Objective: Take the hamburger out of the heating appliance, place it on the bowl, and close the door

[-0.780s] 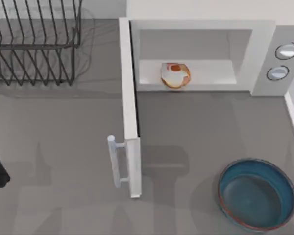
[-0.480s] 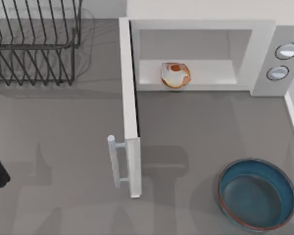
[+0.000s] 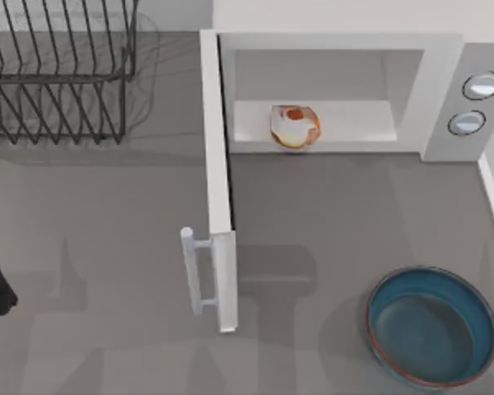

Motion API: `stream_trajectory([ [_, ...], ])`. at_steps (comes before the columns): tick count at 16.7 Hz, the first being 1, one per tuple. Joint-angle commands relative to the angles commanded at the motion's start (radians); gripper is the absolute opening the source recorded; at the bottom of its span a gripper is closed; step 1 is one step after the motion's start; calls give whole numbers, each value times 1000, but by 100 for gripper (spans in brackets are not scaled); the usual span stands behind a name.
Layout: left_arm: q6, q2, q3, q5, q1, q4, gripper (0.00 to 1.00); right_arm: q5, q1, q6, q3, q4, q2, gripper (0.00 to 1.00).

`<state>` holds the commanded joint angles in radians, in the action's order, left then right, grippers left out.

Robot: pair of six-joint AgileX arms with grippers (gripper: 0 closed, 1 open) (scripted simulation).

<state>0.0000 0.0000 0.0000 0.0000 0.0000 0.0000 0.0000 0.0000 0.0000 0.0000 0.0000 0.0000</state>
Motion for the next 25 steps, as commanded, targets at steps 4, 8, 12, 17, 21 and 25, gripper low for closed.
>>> stream_trajectory([
  [4, 0, 0, 0, 0, 0, 0, 100, 0, 0, 0, 0, 0, 0, 100],
  [8, 0, 0, 0, 0, 0, 0, 100, 0, 0, 0, 0, 0, 0, 100],
  [12, 0, 0, 0, 0, 0, 0, 100, 2, 2, 1, 5, 3, 9, 100],
  [17, 0, 0, 0, 0, 0, 0, 100, 52, 53, 23, 100, 66, 202, 100],
  [21, 0, 0, 0, 0, 0, 0, 100, 129, 132, 56, 247, 165, 500, 100],
  [25, 0, 0, 0, 0, 0, 0, 100, 227, 232, 99, 435, 291, 881, 100],
])
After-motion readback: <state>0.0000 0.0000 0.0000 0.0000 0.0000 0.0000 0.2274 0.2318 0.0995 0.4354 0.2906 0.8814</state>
